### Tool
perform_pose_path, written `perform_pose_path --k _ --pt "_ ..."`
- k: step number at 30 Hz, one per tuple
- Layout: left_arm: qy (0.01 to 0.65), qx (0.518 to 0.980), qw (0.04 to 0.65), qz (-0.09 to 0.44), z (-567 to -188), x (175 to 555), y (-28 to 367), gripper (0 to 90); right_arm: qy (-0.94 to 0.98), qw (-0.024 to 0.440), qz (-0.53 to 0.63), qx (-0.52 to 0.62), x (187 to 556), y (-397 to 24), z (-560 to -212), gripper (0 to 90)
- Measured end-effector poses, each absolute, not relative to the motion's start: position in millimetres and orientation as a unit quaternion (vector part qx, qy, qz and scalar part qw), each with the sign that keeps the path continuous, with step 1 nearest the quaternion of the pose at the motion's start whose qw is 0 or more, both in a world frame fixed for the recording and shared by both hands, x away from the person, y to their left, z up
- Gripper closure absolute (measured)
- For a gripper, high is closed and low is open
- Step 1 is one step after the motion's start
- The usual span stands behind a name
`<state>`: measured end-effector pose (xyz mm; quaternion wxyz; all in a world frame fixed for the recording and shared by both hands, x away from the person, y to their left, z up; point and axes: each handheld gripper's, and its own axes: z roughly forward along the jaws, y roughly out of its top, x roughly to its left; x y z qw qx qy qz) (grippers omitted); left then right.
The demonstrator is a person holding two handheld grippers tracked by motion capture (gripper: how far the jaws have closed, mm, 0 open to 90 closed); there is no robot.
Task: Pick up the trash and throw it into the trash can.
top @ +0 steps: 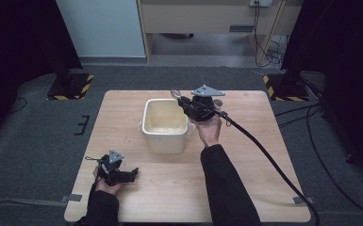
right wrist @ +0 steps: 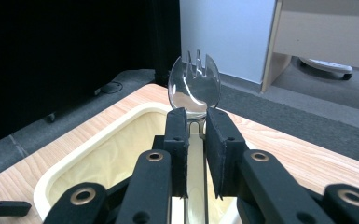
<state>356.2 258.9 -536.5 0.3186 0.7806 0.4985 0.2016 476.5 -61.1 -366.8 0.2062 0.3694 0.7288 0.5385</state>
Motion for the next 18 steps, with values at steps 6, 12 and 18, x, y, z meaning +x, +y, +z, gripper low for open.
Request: perform_pose_path --k 6,12,18 --pt "0.498 0.781 0.319 0.202 -536 356 259 0.0 0.733 0.202 0.538 0.363 479 -50 -372 79.0" --pt "0.498 0.781 0.319 0.201 -536 356 259 0.0 0.735 0.194 0.539 0.363 480 -41 -380 79.0" --pt "0.498 0.781 0.32 0.201 -537 357 259 0.0 0.738 0.188 0.533 0.368 483 -37 -389 79.0"
